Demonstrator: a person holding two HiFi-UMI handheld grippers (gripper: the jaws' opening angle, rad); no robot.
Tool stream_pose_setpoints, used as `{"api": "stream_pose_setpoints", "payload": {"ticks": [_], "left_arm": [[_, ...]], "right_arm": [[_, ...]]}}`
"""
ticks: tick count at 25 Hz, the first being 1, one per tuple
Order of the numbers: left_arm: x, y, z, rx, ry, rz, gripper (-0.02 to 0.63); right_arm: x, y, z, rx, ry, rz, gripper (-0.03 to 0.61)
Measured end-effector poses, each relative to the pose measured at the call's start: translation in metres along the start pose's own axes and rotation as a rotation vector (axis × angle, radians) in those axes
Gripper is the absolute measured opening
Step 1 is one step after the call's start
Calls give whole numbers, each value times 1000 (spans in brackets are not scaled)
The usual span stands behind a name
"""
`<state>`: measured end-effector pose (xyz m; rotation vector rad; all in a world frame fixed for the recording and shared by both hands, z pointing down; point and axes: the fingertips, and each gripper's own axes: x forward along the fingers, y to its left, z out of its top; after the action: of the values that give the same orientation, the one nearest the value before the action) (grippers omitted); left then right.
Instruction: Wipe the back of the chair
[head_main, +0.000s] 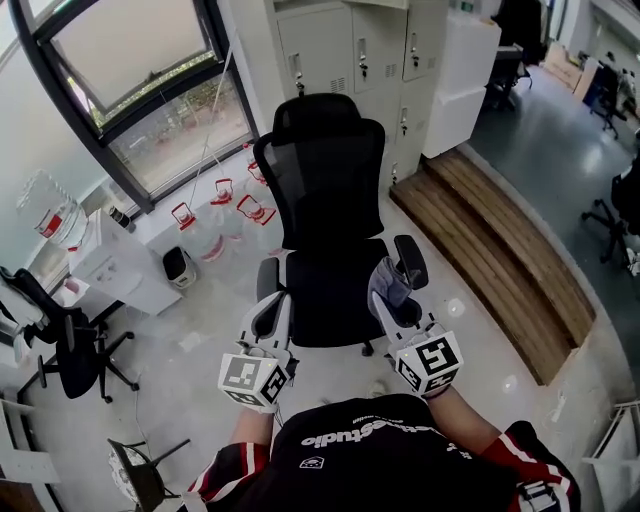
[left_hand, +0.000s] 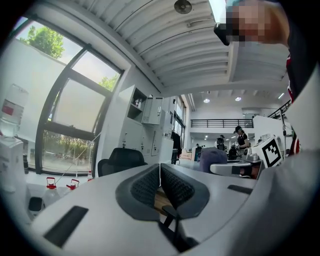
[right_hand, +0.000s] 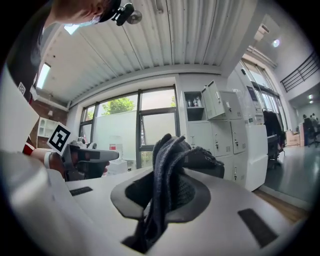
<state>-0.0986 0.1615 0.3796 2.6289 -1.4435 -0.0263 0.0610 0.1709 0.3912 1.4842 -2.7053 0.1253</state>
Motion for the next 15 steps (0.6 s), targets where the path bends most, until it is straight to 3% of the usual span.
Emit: {"api": "stream_pose_setpoints", "payload": {"ticks": [15], "left_arm": [[-4, -1, -2, -6, -1, -100, 28]], "right_arm": [[-12, 19, 4, -23, -5, -82, 66]]}}
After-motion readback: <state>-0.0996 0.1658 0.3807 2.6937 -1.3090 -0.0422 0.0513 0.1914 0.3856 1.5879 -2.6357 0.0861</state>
